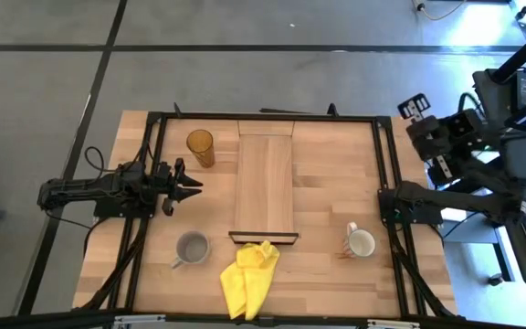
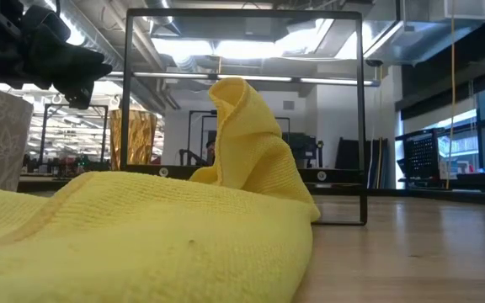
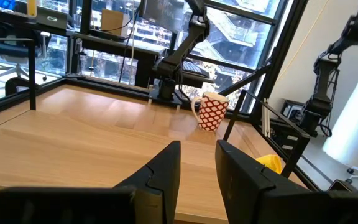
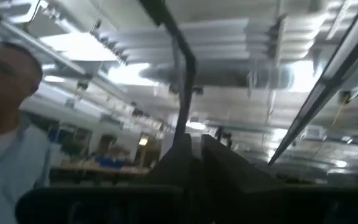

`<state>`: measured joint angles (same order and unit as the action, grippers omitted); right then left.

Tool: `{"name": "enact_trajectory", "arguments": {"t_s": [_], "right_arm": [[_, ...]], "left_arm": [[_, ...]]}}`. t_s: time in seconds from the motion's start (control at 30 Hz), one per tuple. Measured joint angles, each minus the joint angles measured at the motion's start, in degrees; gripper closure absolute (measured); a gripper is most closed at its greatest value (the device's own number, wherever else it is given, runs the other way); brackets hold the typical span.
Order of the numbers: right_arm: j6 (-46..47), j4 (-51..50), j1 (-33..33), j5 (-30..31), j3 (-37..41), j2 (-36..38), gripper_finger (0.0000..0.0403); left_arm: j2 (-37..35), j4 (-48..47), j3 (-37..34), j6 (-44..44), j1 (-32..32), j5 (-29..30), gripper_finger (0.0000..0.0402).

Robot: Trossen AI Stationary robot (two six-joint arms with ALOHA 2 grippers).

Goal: Stack small to large cups/mugs on shelf
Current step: Put the red patterned mug on the shelf

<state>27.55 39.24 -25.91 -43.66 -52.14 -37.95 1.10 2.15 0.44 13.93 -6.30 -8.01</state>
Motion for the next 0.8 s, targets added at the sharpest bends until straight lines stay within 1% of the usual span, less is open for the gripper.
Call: {"name": "enact_trajectory", "arguments": {"t_s": [0.07,0.13,0.2,0.3,0.37,0.43,0.47,0.5,0.6,0.67,0.73,0.77,0.8], "right_arm": [[-2.6,-6.6,0.0,-2.7,-4.0,-0.4,0.0363],[-5.5,-11.4,0.0,-3.9,-7.0,-0.8,0.0363],[-10.8,-16.0,-0.1,-4.4,-8.7,-0.9,0.0363],[-23.9,-26.0,-0.4,-4.4,-9.4,-0.6,0.0363],[-33.7,-35.5,-0.9,-4.1,-9.4,-0.2,0.0363],[-42.2,-45.8,-1.6,-1.9,-9.4,0.1,0.0363],[-44.9,-51.1,-2.0,0.8,-9.4,0.3,0.0363],[-46.4,-56.1,-2.4,4.7,-9.4,0.4,0.0363],[-44.5,-69.0,-3.5,22.6,-9.4,0.8,0.0363],[-39.4,-74.0,-4.1,34.5,-9.4,0.9,0.0363],[-29.5,-74.1,-4.8,45.5,-9.5,0.9,0.0363],[-24.2,-73.8,-5.1,49.7,-10.2,0.9,0.0363],[-20.5,-72.8,-5.4,52.3,-11.2,0.8,0.0363]], "left_arm": [[0.0,0.0,0.0,0.0,0.0,0.0,0.0305],[0.0,0.0,0.0,0.0,0.0,0.0,0.0305],[0.0,0.0,0.0,0.0,0.0,0.0,0.0305],[0.0,0.0,0.0,0.0,0.0,0.0,0.0305],[0.0,0.0,0.0,0.0,0.0,0.0,0.0305],[0.0,0.0,0.0,0.0,0.0,0.0,0.0305],[0.0,0.0,0.0,0.0,0.0,0.0,0.0305],[0.0,0.0,0.0,0.0,0.0,0.0,0.0305],[0.0,0.0,0.0,0.0,0.0,0.0,0.0305],[0.0,0.0,0.0,0.0,0.0,0.0,0.0305],[0.0,0.0,0.0,0.0,0.0,0.0,0.0305],[0.0,0.0,0.0,0.0,0.0,0.0,0.0305],[0.0,0.0,0.0,0.0,0.0,0.0,0.0305]]}}
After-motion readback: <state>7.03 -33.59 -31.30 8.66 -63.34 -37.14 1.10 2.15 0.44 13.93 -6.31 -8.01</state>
